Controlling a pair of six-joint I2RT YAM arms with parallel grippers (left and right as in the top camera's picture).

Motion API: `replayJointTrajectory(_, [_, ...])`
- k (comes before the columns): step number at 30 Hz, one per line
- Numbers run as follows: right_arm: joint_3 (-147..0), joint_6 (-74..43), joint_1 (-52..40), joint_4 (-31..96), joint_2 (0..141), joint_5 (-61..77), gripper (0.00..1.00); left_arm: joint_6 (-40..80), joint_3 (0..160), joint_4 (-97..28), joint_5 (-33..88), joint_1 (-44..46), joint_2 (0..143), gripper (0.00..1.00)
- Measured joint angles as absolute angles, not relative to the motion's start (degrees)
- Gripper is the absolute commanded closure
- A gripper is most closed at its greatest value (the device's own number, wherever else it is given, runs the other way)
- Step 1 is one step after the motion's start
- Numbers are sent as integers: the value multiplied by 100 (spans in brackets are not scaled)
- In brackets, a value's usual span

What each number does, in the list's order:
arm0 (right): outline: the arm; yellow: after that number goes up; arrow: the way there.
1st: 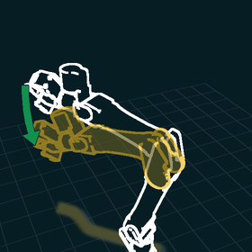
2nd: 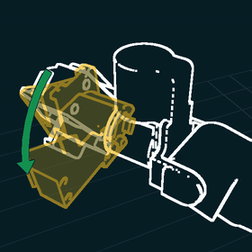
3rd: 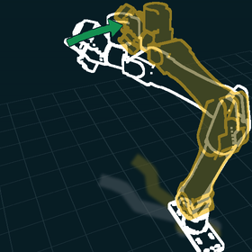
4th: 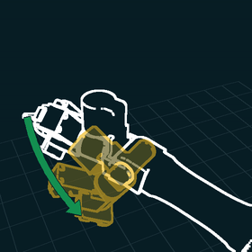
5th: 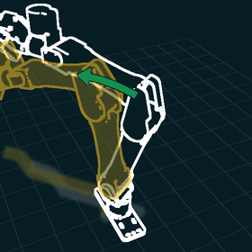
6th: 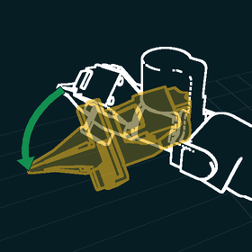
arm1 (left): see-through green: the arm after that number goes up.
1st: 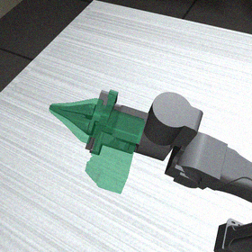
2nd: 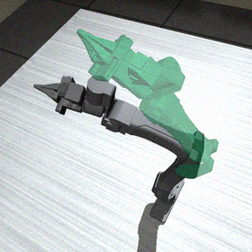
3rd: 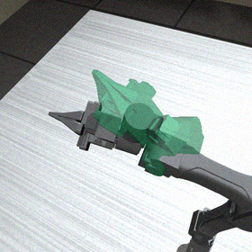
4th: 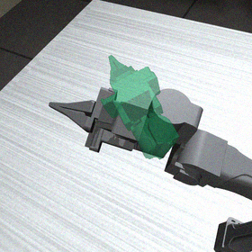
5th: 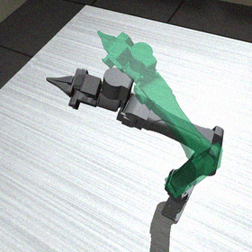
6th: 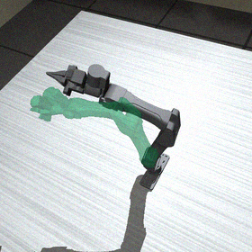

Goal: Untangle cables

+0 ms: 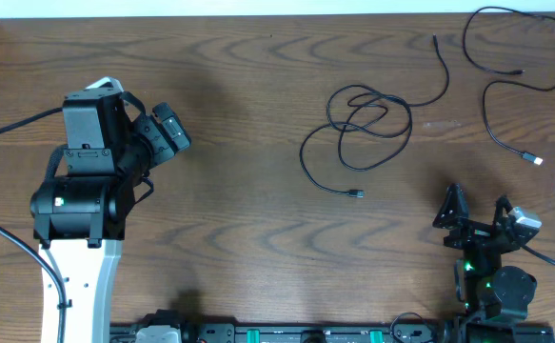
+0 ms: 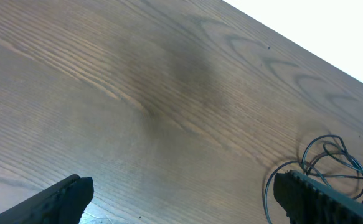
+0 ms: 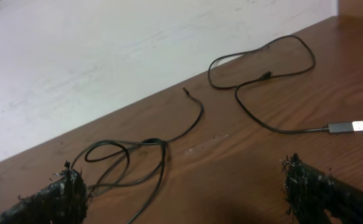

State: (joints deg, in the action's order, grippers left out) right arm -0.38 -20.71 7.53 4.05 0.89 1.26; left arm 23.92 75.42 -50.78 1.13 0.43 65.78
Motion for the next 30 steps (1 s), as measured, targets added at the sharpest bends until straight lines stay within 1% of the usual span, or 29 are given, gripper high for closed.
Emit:
replayJointTrajectory(9, [-38, -1594, 753, 405, 84, 104, 1, 2392, 7542, -5076, 113, 43, 6578, 0])
replayJointTrajectory(30, [-38, -1481, 753, 403, 84, 104, 1, 2392, 7542, -5076, 113, 43, 6578, 0])
